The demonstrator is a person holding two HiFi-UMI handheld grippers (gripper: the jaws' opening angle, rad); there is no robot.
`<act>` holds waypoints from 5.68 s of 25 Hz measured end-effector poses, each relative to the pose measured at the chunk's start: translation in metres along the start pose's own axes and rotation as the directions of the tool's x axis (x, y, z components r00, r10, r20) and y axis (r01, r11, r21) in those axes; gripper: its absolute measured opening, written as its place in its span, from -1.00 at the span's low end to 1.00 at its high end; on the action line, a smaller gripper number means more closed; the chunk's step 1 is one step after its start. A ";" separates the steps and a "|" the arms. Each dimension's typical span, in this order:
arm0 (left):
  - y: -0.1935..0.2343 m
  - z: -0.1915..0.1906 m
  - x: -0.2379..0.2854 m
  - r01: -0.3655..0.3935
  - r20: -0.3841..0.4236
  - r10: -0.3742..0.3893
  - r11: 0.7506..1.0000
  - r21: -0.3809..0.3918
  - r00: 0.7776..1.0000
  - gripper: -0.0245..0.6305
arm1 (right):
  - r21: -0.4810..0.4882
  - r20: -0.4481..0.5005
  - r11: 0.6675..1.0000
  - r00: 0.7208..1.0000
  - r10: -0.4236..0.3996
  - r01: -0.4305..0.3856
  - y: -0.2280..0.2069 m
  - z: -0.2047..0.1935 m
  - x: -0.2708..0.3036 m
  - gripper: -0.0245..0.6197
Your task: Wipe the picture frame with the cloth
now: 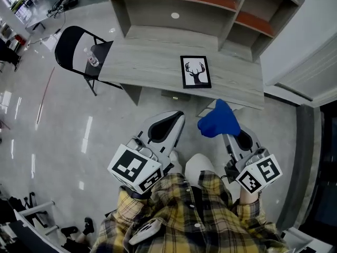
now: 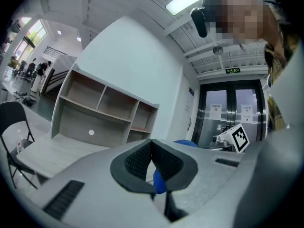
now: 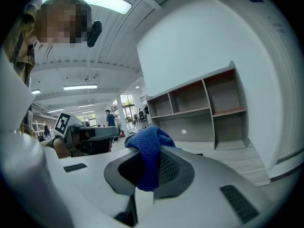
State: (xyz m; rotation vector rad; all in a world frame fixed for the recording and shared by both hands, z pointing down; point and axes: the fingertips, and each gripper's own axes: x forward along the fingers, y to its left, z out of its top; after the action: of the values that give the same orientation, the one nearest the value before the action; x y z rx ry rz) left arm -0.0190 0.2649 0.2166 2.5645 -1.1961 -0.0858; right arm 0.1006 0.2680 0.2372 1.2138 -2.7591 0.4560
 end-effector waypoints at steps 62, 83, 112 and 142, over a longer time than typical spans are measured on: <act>0.289 0.024 0.293 0.106 -0.248 -0.132 0.987 -0.118 0.960 -0.91 | 0.124 -0.090 0.989 0.994 -0.063 0.074 -0.222 0.065 0.322 -0.80; 0.325 -0.199 0.290 -0.205 -0.636 -0.037 0.931 -0.303 0.770 -0.90 | 0.210 -0.277 0.978 0.959 0.053 0.007 -0.248 -0.033 0.343 -0.80; 0.304 -0.266 0.284 -0.100 -0.761 -0.079 0.977 -0.186 0.644 -0.56 | 0.224 -0.325 0.974 0.945 0.032 0.044 -0.246 -0.067 0.340 -0.80; 0.306 -0.264 0.282 -0.115 -0.759 -0.074 0.974 -0.193 0.646 -0.56 | -0.322 -0.676 0.945 0.713 -0.186 -0.058 -0.279 -0.196 0.410 -0.81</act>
State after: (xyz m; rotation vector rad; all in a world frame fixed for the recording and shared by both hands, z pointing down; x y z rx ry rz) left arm -0.0133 -0.0664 0.5809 1.9994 -0.7974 0.7631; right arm 0.0203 -0.1395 0.5719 0.8160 -2.0163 0.3405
